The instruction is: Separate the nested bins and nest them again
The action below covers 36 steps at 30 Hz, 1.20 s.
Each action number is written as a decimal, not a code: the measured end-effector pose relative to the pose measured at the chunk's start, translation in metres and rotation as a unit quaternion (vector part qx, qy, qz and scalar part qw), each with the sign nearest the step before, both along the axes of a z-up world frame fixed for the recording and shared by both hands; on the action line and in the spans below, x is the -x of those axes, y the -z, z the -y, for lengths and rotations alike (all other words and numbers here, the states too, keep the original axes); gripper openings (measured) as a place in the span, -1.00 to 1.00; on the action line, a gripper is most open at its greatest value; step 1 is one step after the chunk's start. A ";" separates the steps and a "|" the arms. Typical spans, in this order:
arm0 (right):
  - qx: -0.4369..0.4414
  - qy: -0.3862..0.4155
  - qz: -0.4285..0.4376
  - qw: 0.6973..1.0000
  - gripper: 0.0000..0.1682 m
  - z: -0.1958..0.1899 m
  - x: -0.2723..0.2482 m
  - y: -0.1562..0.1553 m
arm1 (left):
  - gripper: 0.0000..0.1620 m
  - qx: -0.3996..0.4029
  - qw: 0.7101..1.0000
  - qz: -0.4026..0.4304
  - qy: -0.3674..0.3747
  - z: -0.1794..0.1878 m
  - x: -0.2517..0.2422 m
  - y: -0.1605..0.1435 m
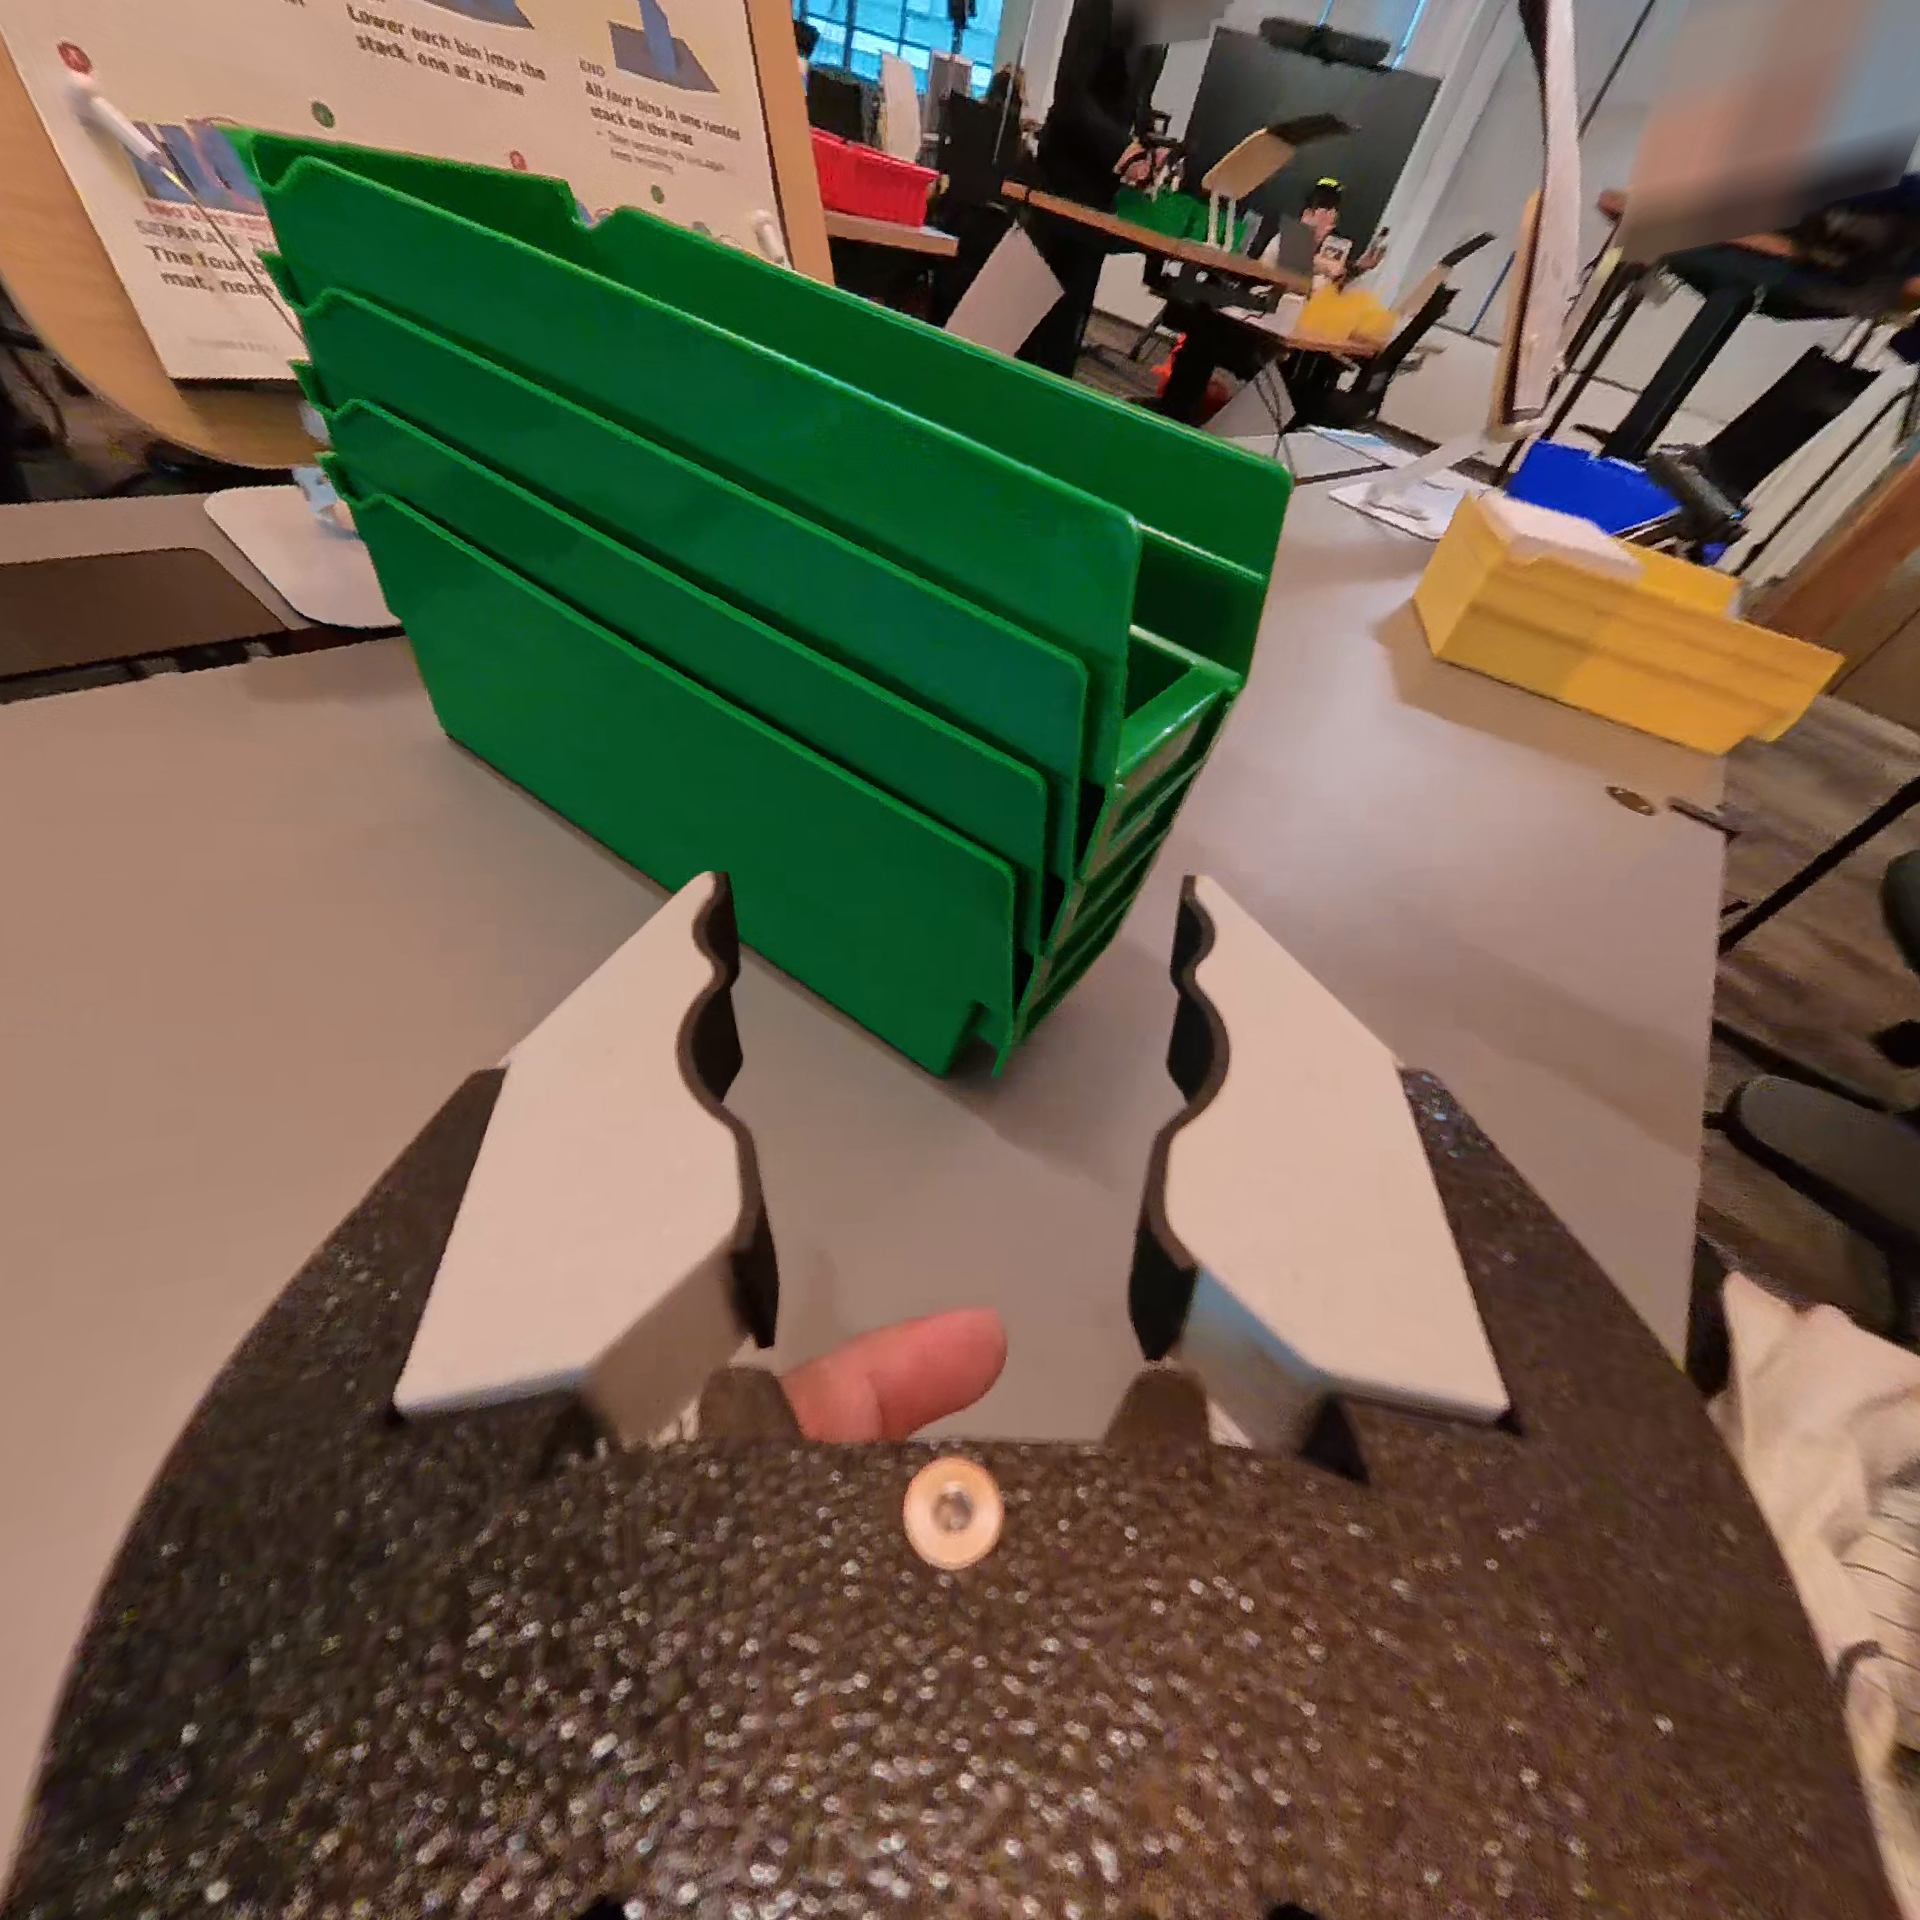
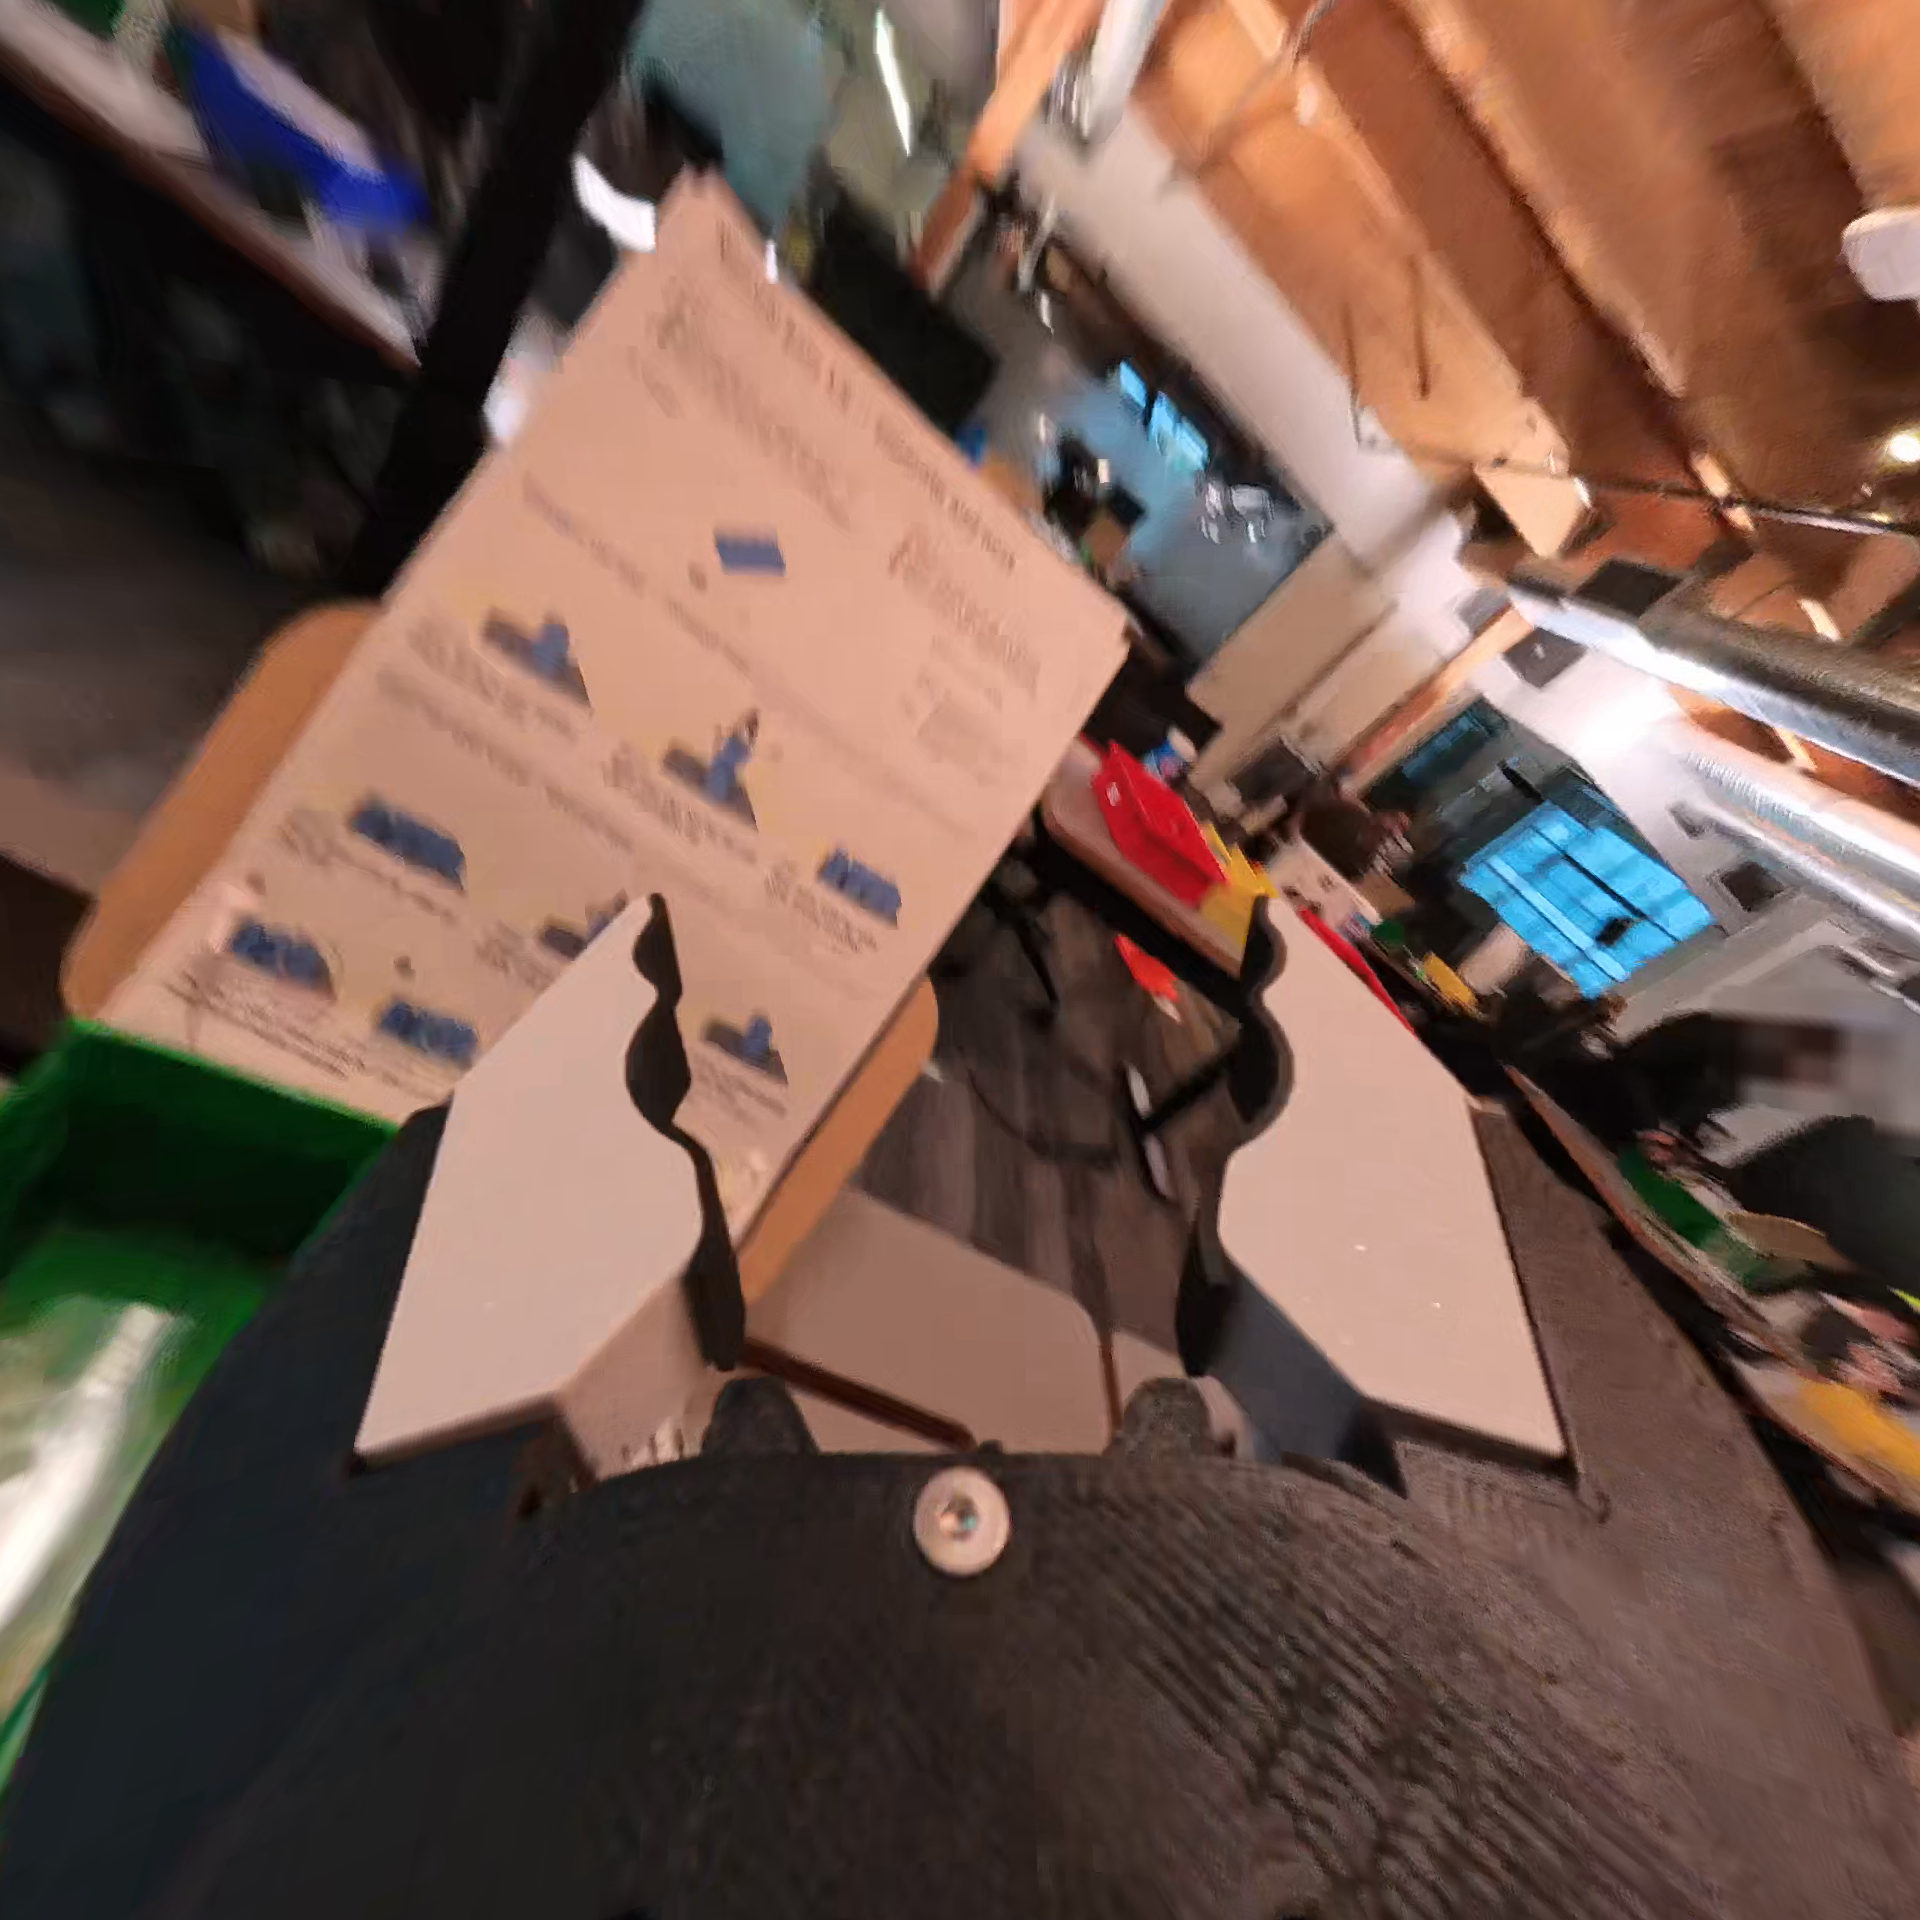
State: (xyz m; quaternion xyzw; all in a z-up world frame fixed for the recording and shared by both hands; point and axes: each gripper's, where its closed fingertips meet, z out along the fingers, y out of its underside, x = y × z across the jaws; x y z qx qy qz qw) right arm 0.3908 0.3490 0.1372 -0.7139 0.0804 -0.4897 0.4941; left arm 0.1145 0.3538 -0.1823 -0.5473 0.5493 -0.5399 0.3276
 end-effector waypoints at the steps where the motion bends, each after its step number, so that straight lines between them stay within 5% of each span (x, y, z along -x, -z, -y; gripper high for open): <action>1: -0.021 -0.038 -0.002 0.999 0.19 0.002 0.006 -0.008 | 0.09 -0.006 1.000 0.000 -0.007 -0.001 0.000 -0.001; 2: -0.026 -0.079 0.021 0.996 0.15 0.004 0.014 -0.015 | 0.15 -0.009 1.000 0.002 -0.017 -0.003 -0.001 -0.003; 4: -0.032 -0.035 0.133 0.990 0.02 0.028 0.006 -0.037 | 0.24 -0.010 0.999 0.013 -0.038 -0.008 0.000 -0.010; 6: -0.062 -0.005 0.115 0.991 0.70 0.041 -0.007 -0.030 | 0.36 -0.009 0.998 0.032 -0.055 -0.013 0.001 -0.018; 8: -0.095 -0.030 0.022 0.995 0.87 0.041 -0.018 -0.002 | 0.41 -0.015 0.997 0.049 -0.066 -0.015 0.001 -0.025; 10: -0.101 -0.038 0.020 0.994 0.88 0.043 -0.021 0.014 | 0.44 -0.021 0.995 0.065 -0.069 -0.015 0.001 -0.029; 13: -0.114 -0.104 -0.028 0.988 0.87 0.040 0.000 0.057 | 0.45 -0.037 0.995 0.067 -0.058 -0.009 -0.001 -0.028; 16: -0.154 -0.274 -0.174 0.933 0.35 0.030 0.063 0.109 | 0.47 -0.072 0.995 0.046 -0.058 -0.008 -0.001 -0.020; 18: -0.156 -0.319 -0.232 0.906 0.34 0.025 0.090 0.138 | 0.47 -0.102 0.992 0.032 -0.068 -0.012 -0.002 -0.015; 21: -0.054 -0.298 -0.325 0.896 0.56 0.008 0.107 0.193 | 0.47 -0.118 0.989 0.019 -0.084 -0.017 -0.006 -0.007; 26: 0.056 -0.251 -0.406 0.877 0.51 -0.008 0.123 0.237 | 0.50 -0.105 0.990 -0.004 -0.098 -0.020 -0.014 0.003; 30: 0.103 -0.195 -0.378 0.899 0.43 -0.001 0.101 0.244 | 0.49 -0.123 0.987 -0.002 -0.102 -0.023 -0.012 0.000; 36: 0.136 -0.185 -0.460 0.858 0.30 -0.007 0.103 0.248 | 0.48 -0.127 0.985 -0.029 -0.112 -0.033 -0.009 0.008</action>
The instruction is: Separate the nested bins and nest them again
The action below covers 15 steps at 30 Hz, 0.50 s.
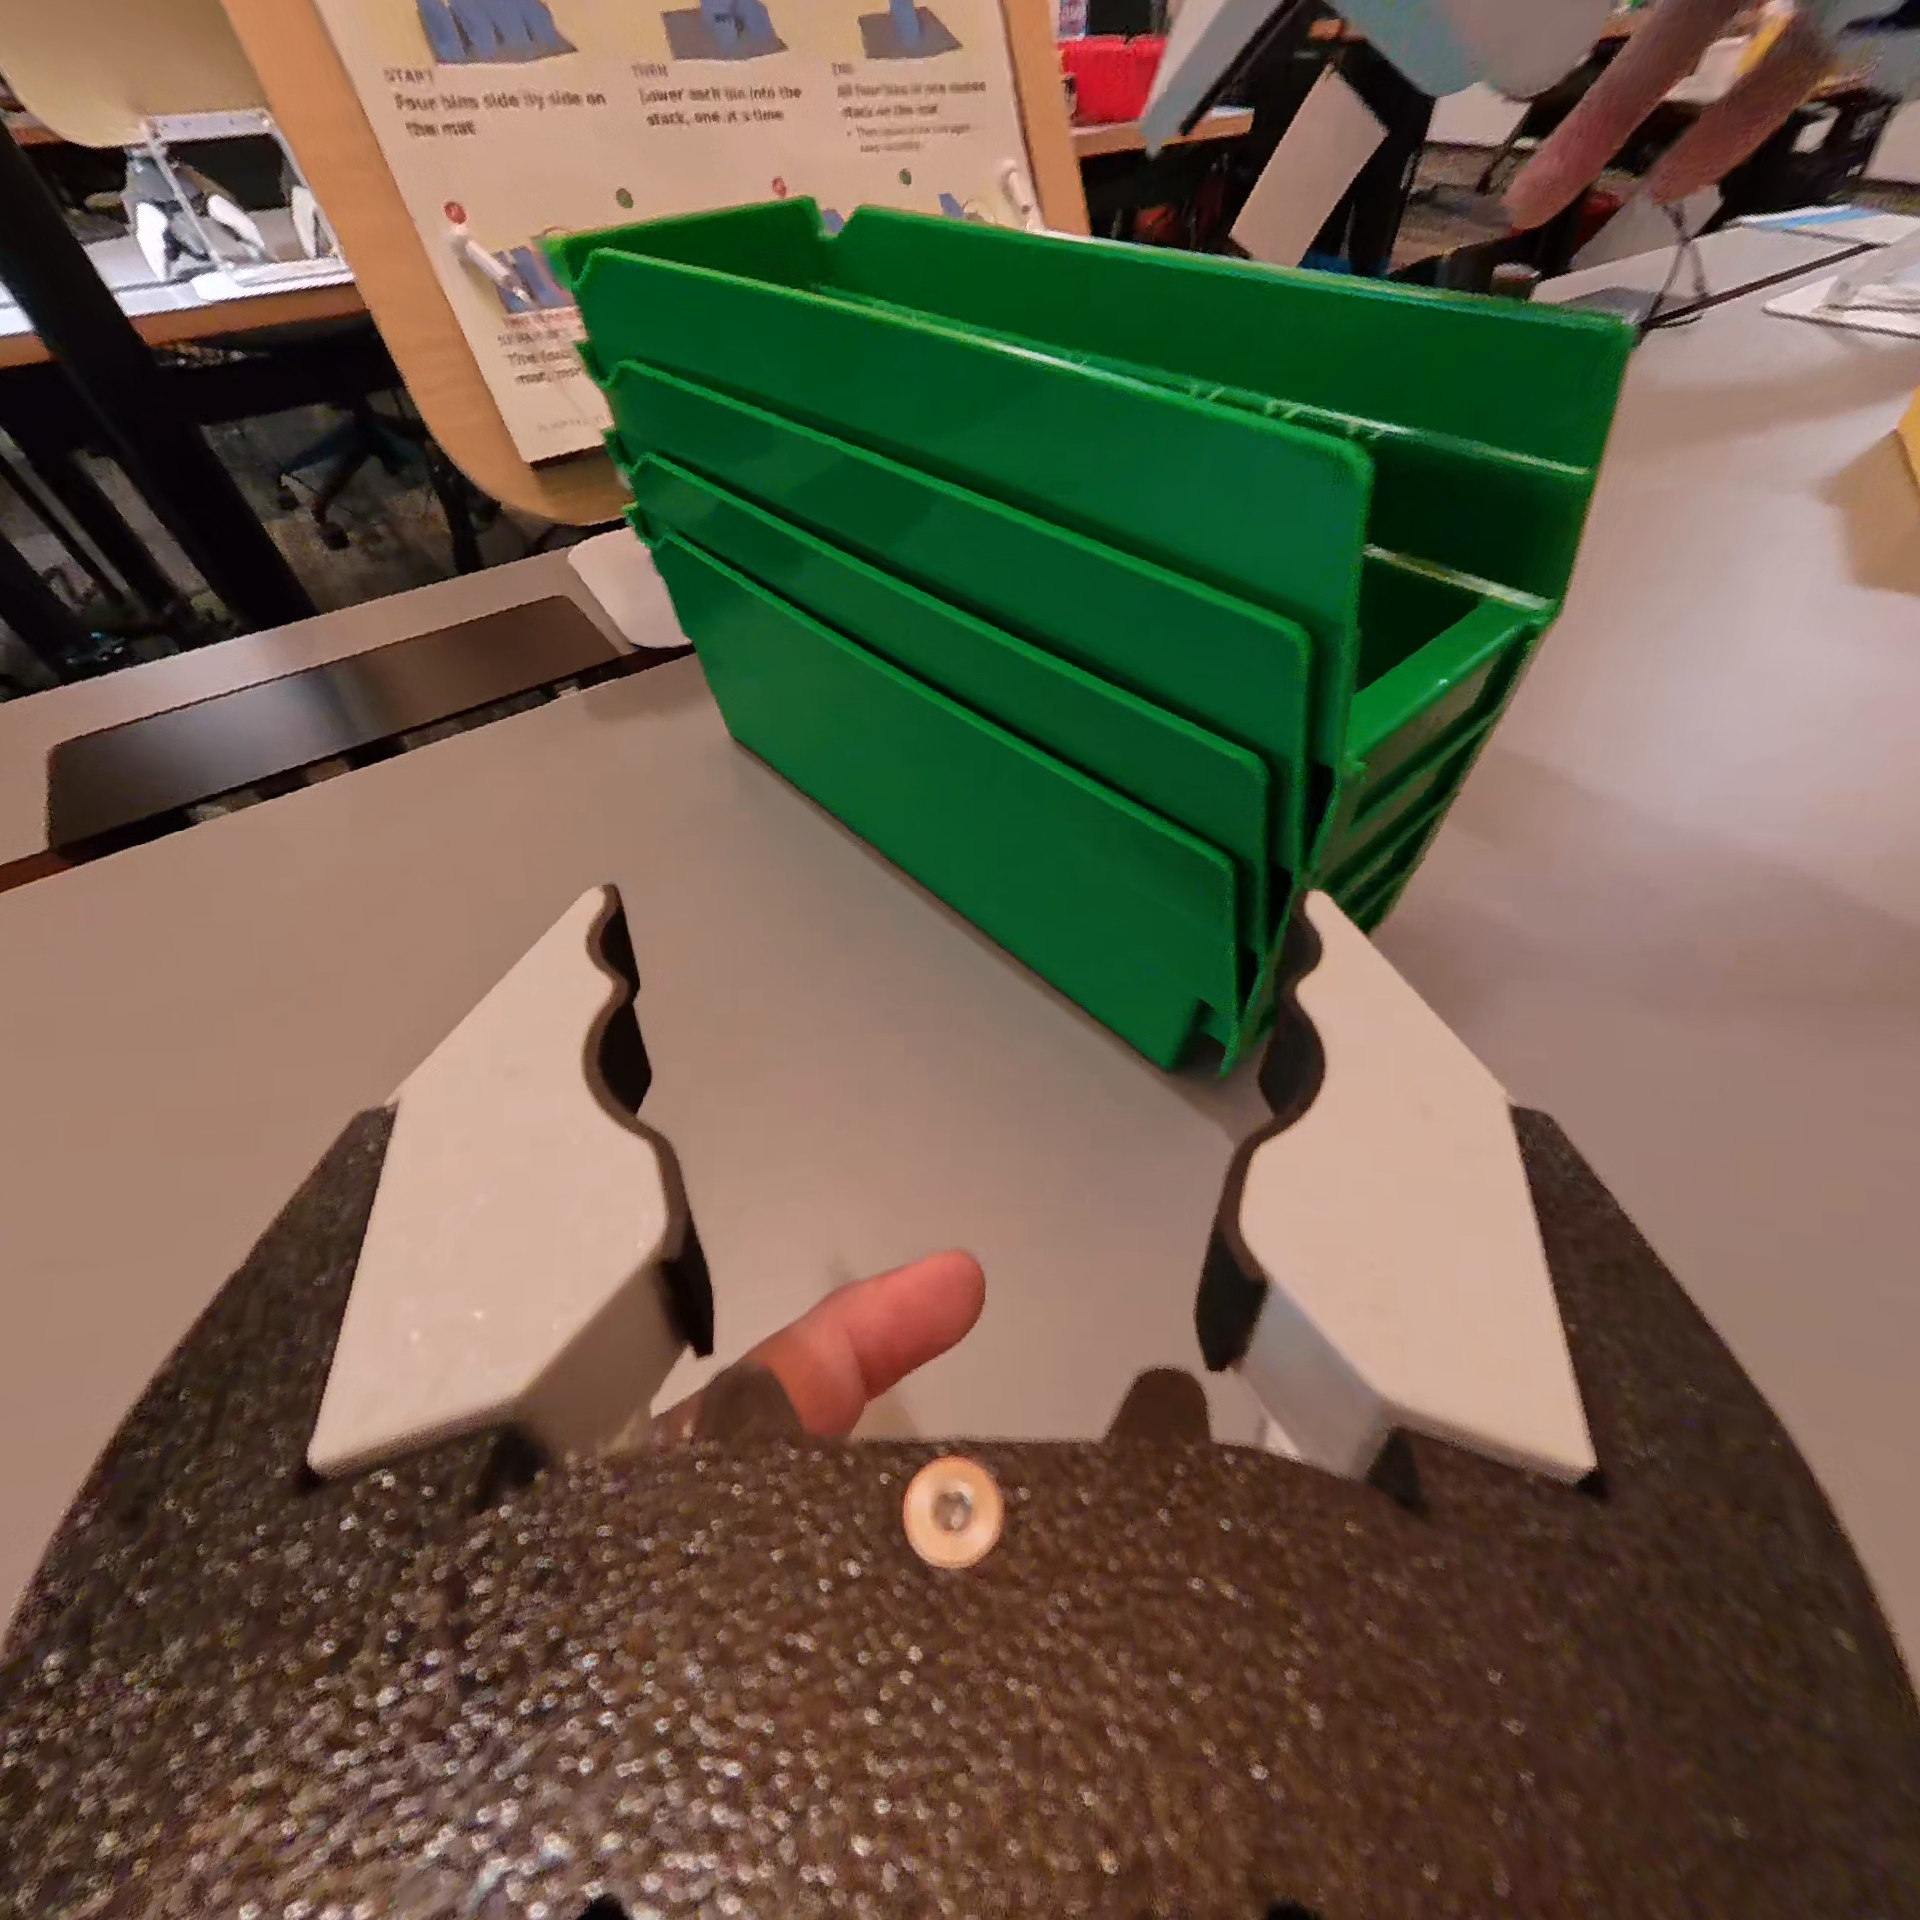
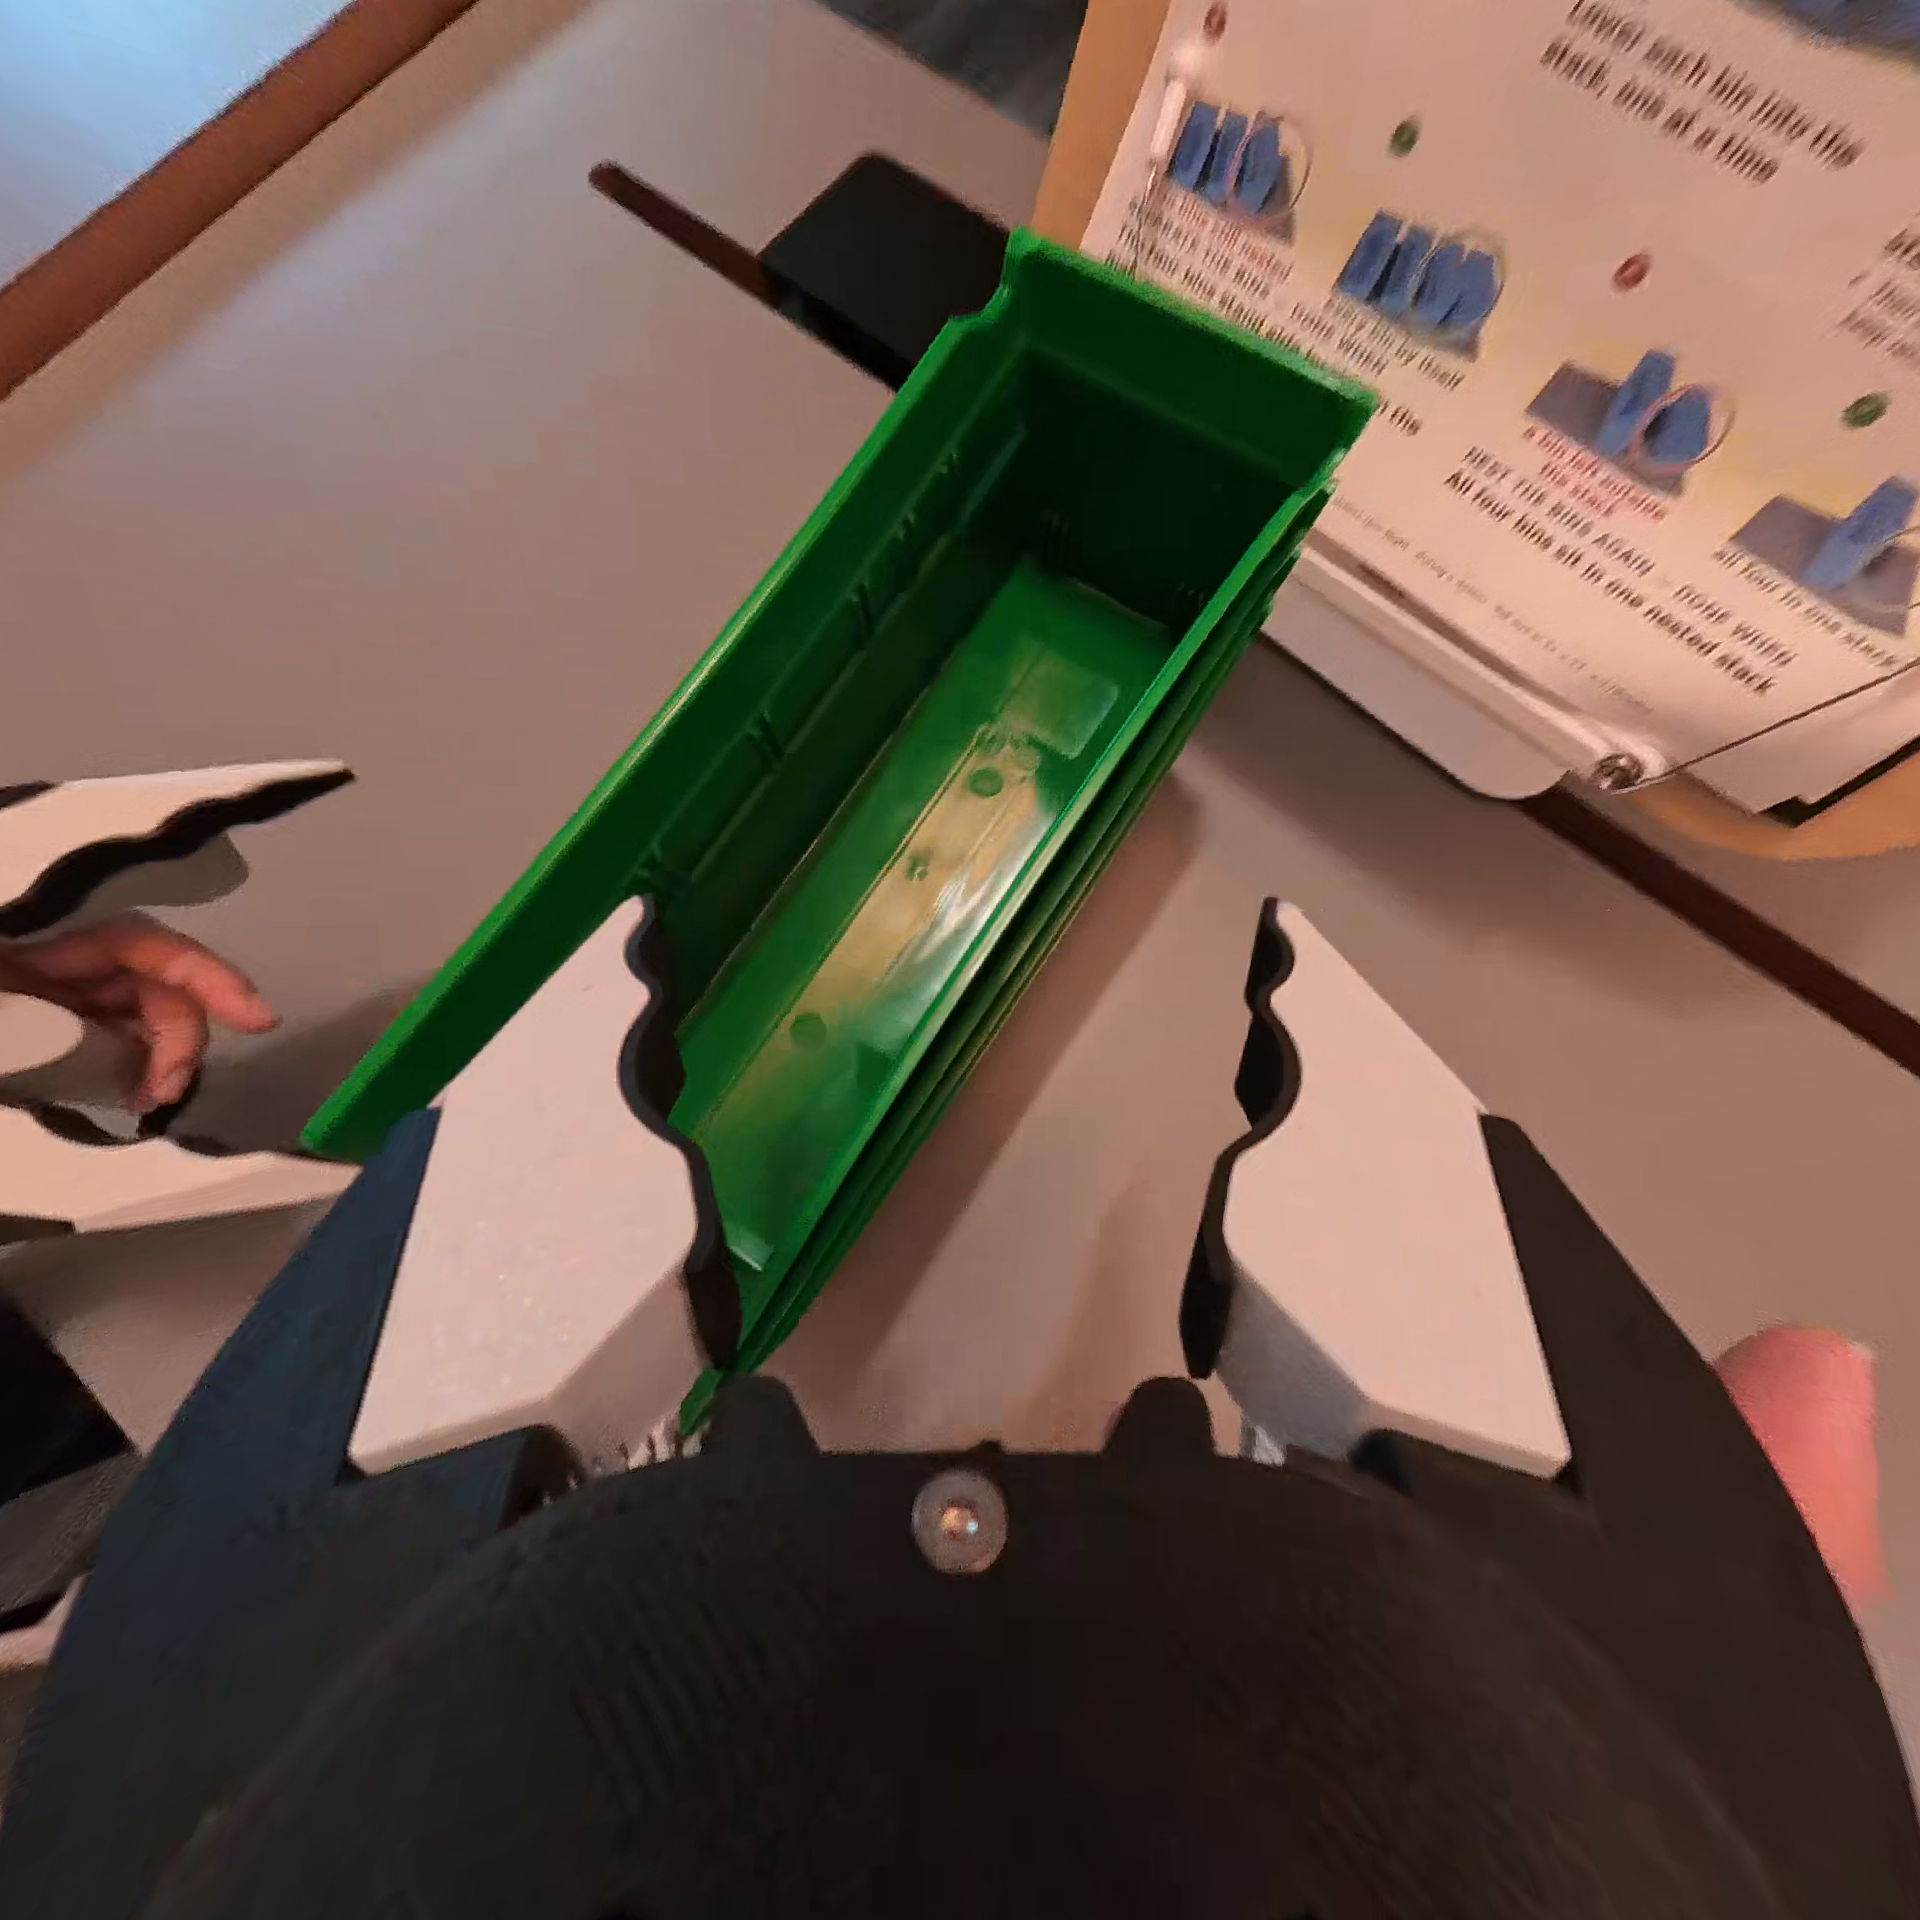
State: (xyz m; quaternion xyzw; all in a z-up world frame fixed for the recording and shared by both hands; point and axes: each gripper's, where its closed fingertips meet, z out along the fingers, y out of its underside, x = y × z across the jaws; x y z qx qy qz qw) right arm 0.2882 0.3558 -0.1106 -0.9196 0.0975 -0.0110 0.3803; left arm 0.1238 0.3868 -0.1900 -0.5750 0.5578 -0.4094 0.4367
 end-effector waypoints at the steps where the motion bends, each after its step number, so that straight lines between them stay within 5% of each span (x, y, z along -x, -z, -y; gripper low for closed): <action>1: 0.011 0.002 0.001 1.000 0.31 0.000 -0.001 0.003 | 0.48 -0.001 1.000 -0.006 -0.007 -0.003 0.000 0.001; 15: 0.079 0.016 -0.047 0.996 0.31 -0.025 0.022 0.003 | 0.46 -0.025 0.999 -0.015 -0.014 -0.004 -0.013 -0.002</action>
